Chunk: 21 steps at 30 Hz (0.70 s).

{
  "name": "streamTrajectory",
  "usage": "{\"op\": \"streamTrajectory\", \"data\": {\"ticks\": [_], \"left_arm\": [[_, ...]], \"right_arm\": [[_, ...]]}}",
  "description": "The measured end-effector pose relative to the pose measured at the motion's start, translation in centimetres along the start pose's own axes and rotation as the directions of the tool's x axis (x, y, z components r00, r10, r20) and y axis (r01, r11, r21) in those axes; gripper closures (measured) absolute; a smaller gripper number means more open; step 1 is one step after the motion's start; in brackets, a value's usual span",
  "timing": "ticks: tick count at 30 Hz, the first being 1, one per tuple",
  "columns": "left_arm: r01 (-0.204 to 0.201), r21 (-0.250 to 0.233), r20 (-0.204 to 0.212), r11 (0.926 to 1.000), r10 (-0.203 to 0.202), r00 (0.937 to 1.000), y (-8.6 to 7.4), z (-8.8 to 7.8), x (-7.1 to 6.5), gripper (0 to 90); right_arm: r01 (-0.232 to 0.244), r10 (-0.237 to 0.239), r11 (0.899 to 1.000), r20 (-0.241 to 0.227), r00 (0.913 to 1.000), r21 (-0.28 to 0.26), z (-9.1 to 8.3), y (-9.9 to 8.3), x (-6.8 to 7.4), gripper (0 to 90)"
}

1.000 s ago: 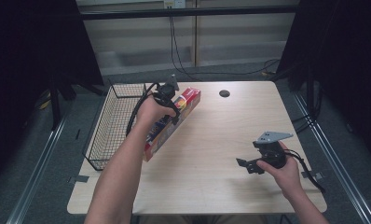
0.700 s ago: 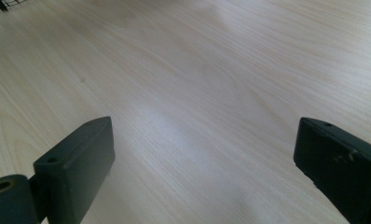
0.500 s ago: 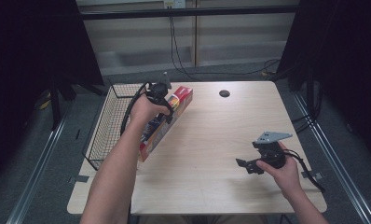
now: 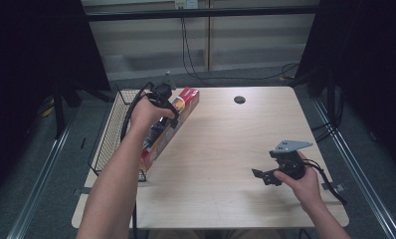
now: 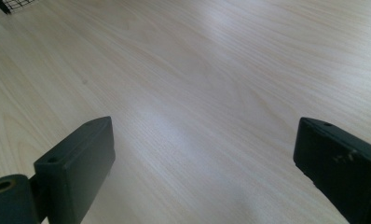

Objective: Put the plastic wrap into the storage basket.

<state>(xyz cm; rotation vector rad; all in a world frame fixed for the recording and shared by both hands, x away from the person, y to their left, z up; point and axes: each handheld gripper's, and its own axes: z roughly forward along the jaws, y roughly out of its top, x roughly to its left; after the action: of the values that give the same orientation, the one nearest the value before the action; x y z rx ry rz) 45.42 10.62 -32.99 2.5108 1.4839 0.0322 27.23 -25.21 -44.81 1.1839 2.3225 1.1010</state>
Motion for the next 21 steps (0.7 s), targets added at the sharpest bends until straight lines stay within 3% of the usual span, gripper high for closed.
{"op": "streamTrajectory", "data": {"ticks": [13,21], "left_arm": [[0.029,-0.006,-0.006,0.9996,-0.029,0.9996,-0.7,-1.3,1.1,43.5],[0.085,-0.035,-0.001,0.9958,-0.085,0.9964,-1.3,-1.9,1.7,43.4]], "right_arm": [[0.007,-0.007,1.0,-0.008,0.9999,-0.002,0.1,0.0,0.1,5.3],[0.002,-0.002,1.0,-0.011,0.9999,-0.003,0.0,0.0,0.1,5.3]]}}
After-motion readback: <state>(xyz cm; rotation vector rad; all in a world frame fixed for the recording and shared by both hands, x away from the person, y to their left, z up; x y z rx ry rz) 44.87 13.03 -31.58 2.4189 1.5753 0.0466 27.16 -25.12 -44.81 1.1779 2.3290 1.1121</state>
